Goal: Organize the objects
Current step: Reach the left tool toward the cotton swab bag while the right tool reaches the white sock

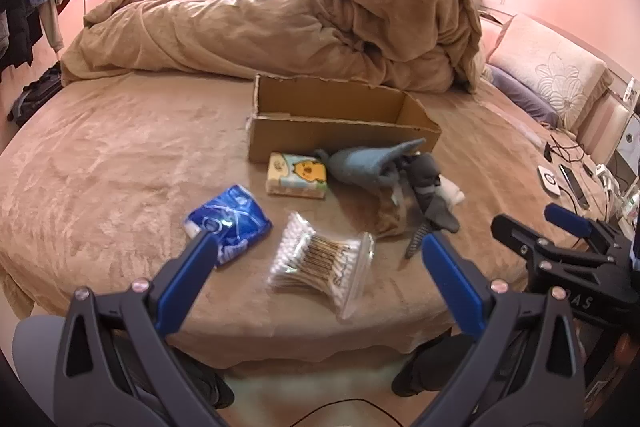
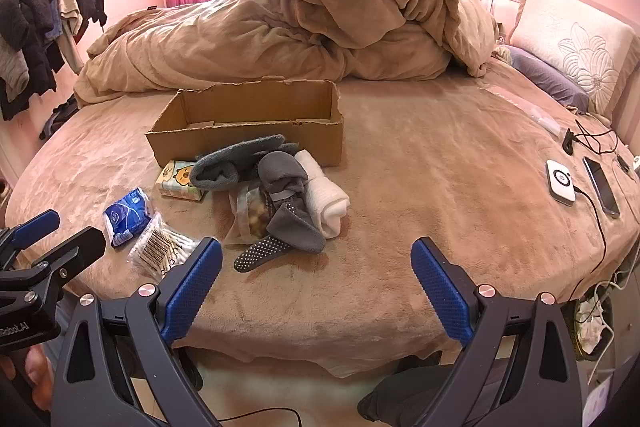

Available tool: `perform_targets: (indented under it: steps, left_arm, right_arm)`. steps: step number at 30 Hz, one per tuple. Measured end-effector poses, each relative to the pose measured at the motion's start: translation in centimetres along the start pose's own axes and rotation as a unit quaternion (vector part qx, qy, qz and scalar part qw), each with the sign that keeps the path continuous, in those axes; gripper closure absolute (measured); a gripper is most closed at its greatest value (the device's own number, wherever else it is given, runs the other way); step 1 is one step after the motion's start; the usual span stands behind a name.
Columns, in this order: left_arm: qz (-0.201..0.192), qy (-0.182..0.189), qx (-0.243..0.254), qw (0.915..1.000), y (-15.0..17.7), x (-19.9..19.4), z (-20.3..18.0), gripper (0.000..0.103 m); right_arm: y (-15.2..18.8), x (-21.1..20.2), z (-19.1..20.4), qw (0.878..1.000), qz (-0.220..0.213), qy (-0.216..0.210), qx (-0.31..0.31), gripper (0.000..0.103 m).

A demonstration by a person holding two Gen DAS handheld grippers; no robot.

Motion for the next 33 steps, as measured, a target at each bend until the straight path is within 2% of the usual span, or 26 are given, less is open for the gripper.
perform_targets:
  steps: [7,11,15,20,27,33]
  left_arm:
    - [0.0,0.002,-0.003,1.0,0.0,0.0,0.1,0.0]
    - [0.002,0.002,-0.002,1.0,0.0,0.3,0.2,0.0]
    - [0.009,0.002,0.0,1.0,0.1,1.1,0.5,0.0]
    - [0.023,-0.002,0.006,0.9997,0.3,3.3,1.1,0.0]
    - [0.051,0.003,0.014,0.9986,1.1,6.6,1.2,0.0]
    - [0.077,0.012,0.035,0.9963,1.9,9.5,0.3,0.001]
  right_arm:
    - [0.0,0.0,0.0,1.0,0.005,0.003,-0.003,0.006]
    - [0.0,-0.1,-0.1,1.0,-0.008,0.006,-0.007,0.006]
    - [-0.3,0.6,-0.9,1.0,0.003,0.003,0.009,0.006]
    - [-0.2,2.3,-2.3,0.999,0.045,0.006,0.029,0.006]
    - [-0.7,4.5,-3.9,0.999,0.041,0.03,0.016,0.006]
    - [-0.9,6.9,-3.8,0.998,0.053,0.02,0.003,0.006]
Point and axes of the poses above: each gripper's, at about its wrist camera, not at the fingertips, and x roughly the way its jaws point, z to its left, y to its underside, the point moved 3 cm from there along x, roughly the way its jaws point, and after that the axes turned 2 degrees about y, right-handed, at the moved point
